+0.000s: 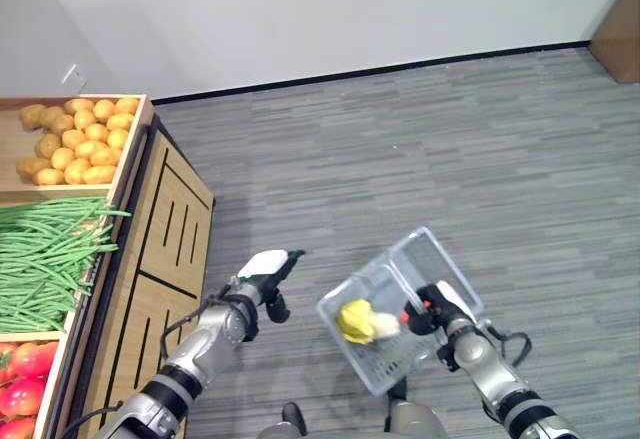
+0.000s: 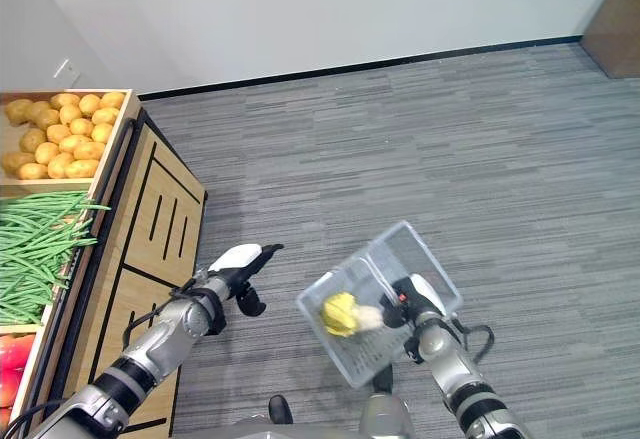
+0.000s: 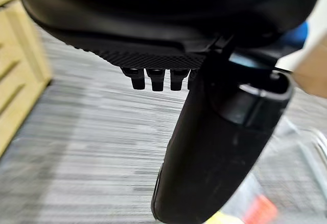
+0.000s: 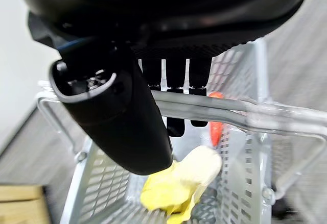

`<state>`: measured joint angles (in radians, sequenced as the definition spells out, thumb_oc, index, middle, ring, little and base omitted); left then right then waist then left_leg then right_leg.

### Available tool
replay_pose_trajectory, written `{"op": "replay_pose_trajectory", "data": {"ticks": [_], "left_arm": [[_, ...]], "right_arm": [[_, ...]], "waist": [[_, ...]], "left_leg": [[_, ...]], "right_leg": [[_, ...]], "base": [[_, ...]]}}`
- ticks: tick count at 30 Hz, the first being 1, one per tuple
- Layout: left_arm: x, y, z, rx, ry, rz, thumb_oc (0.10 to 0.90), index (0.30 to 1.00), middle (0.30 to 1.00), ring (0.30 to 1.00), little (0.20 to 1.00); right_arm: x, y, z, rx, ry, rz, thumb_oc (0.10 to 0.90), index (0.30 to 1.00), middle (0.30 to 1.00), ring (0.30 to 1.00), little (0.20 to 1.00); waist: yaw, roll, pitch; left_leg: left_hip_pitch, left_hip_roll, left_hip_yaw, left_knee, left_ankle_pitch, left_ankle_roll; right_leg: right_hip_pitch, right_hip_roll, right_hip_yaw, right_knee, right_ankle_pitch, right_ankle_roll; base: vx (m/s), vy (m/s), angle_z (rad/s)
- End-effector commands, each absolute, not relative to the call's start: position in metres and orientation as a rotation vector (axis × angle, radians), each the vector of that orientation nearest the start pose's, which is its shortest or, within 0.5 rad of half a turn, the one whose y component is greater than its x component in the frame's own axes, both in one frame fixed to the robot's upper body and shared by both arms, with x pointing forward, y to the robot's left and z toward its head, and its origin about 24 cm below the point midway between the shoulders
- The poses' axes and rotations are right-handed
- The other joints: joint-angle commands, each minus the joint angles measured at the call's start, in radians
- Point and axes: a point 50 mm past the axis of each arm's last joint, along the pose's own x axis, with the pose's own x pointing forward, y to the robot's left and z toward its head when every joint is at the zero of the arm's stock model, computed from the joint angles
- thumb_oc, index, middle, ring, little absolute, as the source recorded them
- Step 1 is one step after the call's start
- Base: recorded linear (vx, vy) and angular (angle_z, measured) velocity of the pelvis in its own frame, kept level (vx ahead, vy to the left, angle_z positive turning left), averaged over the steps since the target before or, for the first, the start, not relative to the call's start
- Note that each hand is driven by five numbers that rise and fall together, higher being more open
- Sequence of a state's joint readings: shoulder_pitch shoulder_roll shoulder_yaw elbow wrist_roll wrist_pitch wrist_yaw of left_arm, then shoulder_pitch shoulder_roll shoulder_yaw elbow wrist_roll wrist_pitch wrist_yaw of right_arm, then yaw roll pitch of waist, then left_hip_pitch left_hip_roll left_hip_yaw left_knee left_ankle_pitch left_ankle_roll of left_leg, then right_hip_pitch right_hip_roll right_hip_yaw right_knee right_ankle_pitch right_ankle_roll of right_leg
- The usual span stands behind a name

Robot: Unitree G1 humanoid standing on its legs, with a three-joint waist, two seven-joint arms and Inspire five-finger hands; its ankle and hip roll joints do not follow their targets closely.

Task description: Get the vegetables into the basket

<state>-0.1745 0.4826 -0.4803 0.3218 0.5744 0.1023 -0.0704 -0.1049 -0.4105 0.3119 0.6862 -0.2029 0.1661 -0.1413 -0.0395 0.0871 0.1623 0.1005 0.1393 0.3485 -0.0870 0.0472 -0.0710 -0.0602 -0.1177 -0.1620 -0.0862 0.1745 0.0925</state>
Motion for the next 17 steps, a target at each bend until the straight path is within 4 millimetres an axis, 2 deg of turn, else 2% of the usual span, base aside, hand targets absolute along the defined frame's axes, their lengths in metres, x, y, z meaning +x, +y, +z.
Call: {"op": "replay_pose_trajectory", "data": {"ticks": [1,5,9,10,12,16,17], "left_arm": [[0.271,0.174,-0.01,1.171,0.213,-0.421,0.9,1.0,1.0,1.0,1.0],[0.261,0.186,-0.035,1.117,0.343,-0.397,0.9,1.0,1.0,1.0,1.0],[0.237,0.209,-0.069,1.007,0.561,-0.315,0.9,1.0,1.0,1.0,1.0],[0.237,0.208,-0.069,1.006,0.56,-0.315,0.9,1.0,1.0,1.0,1.0],[0.216,0.22,-0.094,0.939,0.723,-0.254,0.9,1.0,1.0,1.0,1.0],[0.194,0.233,-0.115,0.859,0.882,-0.168,0.9,1.0,1.0,1.0,1.0],[0.194,0.232,-0.115,0.859,0.881,-0.168,0.9,1.0,1.0,1.0,1.0]], "right_arm": [[0.246,-0.234,-0.055,-0.826,0.528,-0.035,0.4,0.3,0.3,0.3,0.3],[0.232,-0.254,-0.071,-0.841,0.647,-0.088,0.4,0.3,0.3,0.3,0.3],[0.211,-0.273,-0.085,-0.832,0.767,-0.148,0.4,0.3,0.3,0.3,0.3],[0.211,-0.273,-0.085,-0.833,0.767,-0.148,0.4,0.3,0.3,0.3,0.3],[0.194,-0.285,-0.095,-0.821,0.851,-0.187,0.4,0.3,0.3,0.3,0.3],[0.169,-0.293,-0.109,-0.805,0.966,-0.205,0.4,0.3,0.3,0.3,0.3],[0.169,-0.293,-0.109,-0.805,0.966,-0.205,0.4,0.3,0.3,0.3,0.3]], "waist": [[0.0,-0.042,-0.105],[0.004,-0.044,-0.108],[0.007,-0.048,-0.109],[0.007,-0.047,-0.109],[0.007,-0.05,-0.107],[0.005,-0.055,-0.106],[0.005,-0.055,-0.106]], "left_leg": [[-0.068,0.04,-0.036,0.004,0.054,-0.049],[-0.068,0.035,-0.041,0.004,0.052,-0.047],[-0.068,0.03,-0.044,0.005,0.051,-0.045],[-0.068,0.03,-0.044,0.005,0.051,-0.045],[-0.071,0.029,-0.048,0.005,0.054,-0.045],[-0.072,0.029,-0.046,0.005,0.054,-0.045],[-0.072,0.029,-0.046,0.005,0.054,-0.045]], "right_leg": [[0.069,-0.057,-0.021,0.017,-0.08,0.071],[0.068,-0.059,-0.022,0.018,-0.08,0.072],[0.069,-0.06,-0.02,0.018,-0.081,0.071],[0.069,-0.061,-0.02,0.018,-0.081,0.071],[0.067,-0.06,-0.021,0.02,-0.081,0.071],[0.065,-0.058,-0.022,0.02,-0.081,0.068],[0.065,-0.058,-0.022,0.02,-0.081,0.068]], "base": [[0.01,0.018,0.12],[0.0,0.003,0.02],[0.0,0.0,0.0],[0.0,0.0,0.0],[0.0,0.0,0.0],[0.0,0.0,0.0],[0.0,0.0,0.0]]}}
